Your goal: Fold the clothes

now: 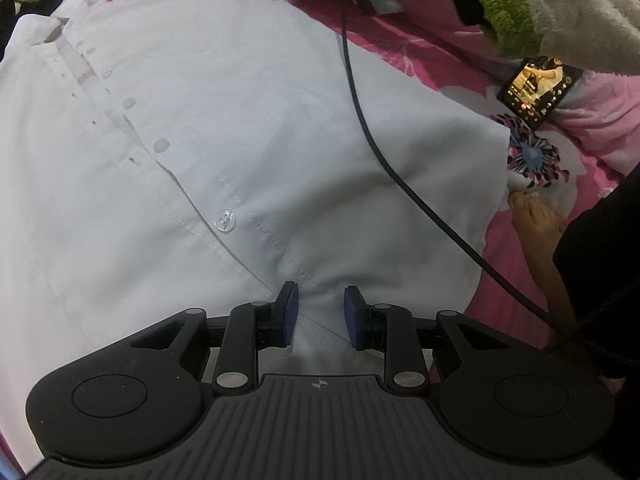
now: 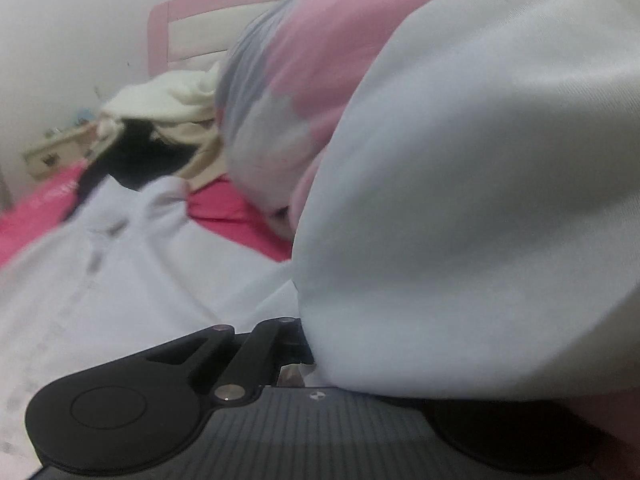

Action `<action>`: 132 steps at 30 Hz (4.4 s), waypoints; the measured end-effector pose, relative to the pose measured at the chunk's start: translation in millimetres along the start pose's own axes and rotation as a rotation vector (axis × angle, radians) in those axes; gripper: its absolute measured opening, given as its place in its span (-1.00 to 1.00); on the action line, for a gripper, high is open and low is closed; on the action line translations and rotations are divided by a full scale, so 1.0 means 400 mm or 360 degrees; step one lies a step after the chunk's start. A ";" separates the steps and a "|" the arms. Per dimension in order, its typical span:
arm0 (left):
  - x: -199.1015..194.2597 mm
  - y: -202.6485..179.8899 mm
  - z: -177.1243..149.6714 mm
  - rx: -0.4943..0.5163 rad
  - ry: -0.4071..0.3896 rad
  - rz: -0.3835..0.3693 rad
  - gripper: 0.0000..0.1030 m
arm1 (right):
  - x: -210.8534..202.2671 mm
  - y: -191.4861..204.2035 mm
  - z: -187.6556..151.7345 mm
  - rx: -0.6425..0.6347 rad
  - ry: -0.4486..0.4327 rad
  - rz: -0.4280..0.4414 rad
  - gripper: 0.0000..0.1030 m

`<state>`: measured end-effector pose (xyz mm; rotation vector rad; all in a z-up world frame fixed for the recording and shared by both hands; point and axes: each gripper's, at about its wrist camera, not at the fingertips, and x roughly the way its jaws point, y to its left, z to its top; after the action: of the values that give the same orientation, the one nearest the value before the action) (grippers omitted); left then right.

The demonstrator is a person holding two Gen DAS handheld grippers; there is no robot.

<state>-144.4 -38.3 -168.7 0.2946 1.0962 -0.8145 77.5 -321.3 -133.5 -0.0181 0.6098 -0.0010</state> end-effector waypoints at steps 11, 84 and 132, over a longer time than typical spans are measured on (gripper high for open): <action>-0.003 -0.003 0.004 -0.0002 -0.0005 0.0003 -0.52 | 0.022 0.032 -0.022 -0.0295 0.0200 0.0091 -0.54; 0.027 0.181 -0.019 -0.0661 -0.0202 -0.0503 -0.47 | 0.639 0.290 0.440 0.0761 0.0979 0.0256 -0.25; 0.047 0.199 -0.023 -0.0659 -0.0206 -0.0536 -0.47 | 0.485 0.541 0.316 -0.0830 0.0533 0.0329 -0.53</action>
<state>-89.9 13.2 -202.8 -0.2944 1.1781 -0.8654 307.9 -104.0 -144.7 -0.4676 0.9312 0.3618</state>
